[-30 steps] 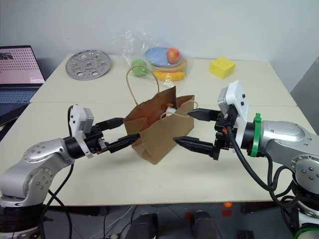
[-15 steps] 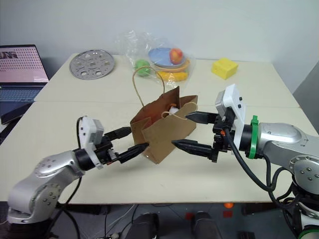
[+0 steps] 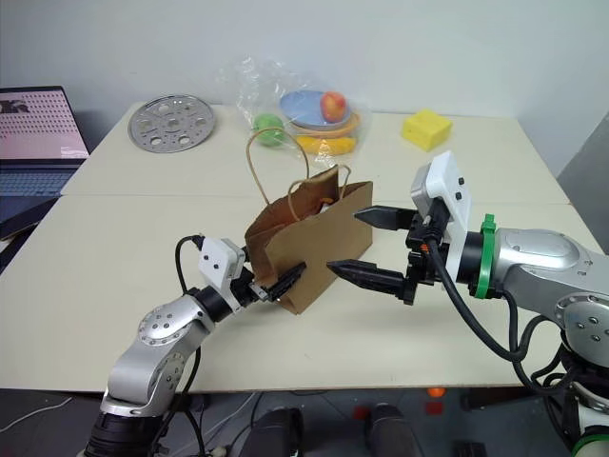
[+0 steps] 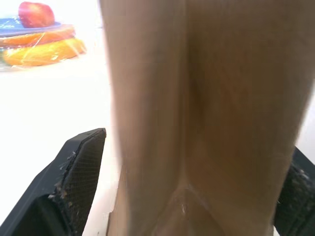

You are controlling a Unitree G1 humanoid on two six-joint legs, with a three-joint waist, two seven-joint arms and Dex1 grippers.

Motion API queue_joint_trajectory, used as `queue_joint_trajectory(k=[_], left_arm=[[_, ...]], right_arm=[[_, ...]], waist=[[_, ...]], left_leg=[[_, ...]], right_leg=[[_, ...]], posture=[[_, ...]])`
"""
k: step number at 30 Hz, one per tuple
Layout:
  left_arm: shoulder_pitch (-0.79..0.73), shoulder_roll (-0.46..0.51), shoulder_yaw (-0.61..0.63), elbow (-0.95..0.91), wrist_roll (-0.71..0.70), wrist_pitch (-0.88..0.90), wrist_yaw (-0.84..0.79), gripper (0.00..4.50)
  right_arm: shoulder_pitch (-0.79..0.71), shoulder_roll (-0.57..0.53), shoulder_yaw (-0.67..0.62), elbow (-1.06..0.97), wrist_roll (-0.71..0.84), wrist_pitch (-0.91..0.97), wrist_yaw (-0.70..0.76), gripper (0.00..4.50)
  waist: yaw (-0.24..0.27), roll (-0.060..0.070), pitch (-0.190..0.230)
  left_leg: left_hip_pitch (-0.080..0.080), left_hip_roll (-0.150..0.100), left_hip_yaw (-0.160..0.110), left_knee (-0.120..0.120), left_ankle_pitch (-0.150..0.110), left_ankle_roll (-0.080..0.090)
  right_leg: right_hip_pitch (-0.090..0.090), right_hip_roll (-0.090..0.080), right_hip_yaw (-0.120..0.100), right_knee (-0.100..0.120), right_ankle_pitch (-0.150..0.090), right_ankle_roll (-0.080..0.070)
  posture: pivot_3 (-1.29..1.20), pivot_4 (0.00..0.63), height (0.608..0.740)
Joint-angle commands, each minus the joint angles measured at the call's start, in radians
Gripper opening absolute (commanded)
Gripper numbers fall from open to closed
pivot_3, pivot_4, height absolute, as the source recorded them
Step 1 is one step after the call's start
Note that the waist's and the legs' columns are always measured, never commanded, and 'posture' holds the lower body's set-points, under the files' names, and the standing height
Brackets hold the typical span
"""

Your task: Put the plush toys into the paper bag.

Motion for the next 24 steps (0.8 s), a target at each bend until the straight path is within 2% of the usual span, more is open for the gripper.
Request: queue_joint_trajectory(k=[1, 10, 12, 16, 20, 24], left_arm=[[-0.02, -0.002, 0.015, -0.004, -0.013, -0.031, -0.022, 3.3], [-0.028, -0.014, 0.01, 0.011, -0.014, -0.034, -0.049, 0.51], [-0.034, -0.019, 0.009, 0.017, -0.012, -0.035, -0.051, 0.01], [-0.06, -0.023, 0.008, 0.035, -0.014, -0.032, -0.061, 0.01], [-0.182, -0.019, -0.016, 0.091, -0.05, 0.021, -0.132, 0.01], [-0.36, 0.02, 0.005, 0.227, -0.144, 0.062, -0.326, 0.01]], right_arm=[[-0.032, -0.007, -0.017, -0.024, -0.024, -0.052, 0.006, 4.5], [-0.033, -0.025, -0.007, -0.026, -0.036, -0.069, 0.036, 4.5], [-0.029, -0.028, -0.006, -0.026, -0.03, -0.067, 0.041, 4.5], [-0.016, -0.033, -0.003, -0.024, -0.051, -0.075, 0.047, 4.5], [0.02, -0.068, 0.0, -0.025, -0.118, -0.102, 0.098, 4.5], [-0.039, -0.113, -0.046, 0.022, -0.091, -0.08, 0.118, 4.5]], waist=[[0.0, 0.0, 0.0], [0.0, 0.0, 0.0], [0.0, 0.0, 0.0], [0.0, 0.0, 0.0], [0.006, 0.0, 0.0], [0.005, 0.0, 0.0]], left_leg=[[0.0, 0.0, 0.0, 0.0, 0.0, 0.0], [0.0, 0.0, 0.0, 0.0, 0.0, 0.0], [0.0, 0.0, 0.0, 0.0, 0.0, 0.0], [0.0, 0.0, 0.0, 0.0, 0.0, 0.0], [-0.001, -0.001, -0.001, 0.001, 0.0, 0.0], [-0.001, -0.002, 0.0, 0.001, 0.0, 0.0]], right_leg=[[0.0, 0.0, 0.0, 0.0, 0.0, 0.0], [0.0, -0.001, 0.0, 0.0, 0.0, 0.0], [0.0, -0.001, 0.0, 0.0, 0.0, 0.0], [0.0, -0.001, 0.0, 0.0, 0.0, 0.0], [0.0, 0.0, -0.001, 0.0, 0.0, 0.0], [0.0, 0.0, -0.001, 0.0, 0.0, 0.001]], posture=[[0.0, 0.15, 0.74], [0.0, 0.15, 0.74], [0.0, 0.15, 0.74], [0.0, 0.15, 0.74], [0.0, 0.15, 0.74], [0.0, 0.15, 0.74]])
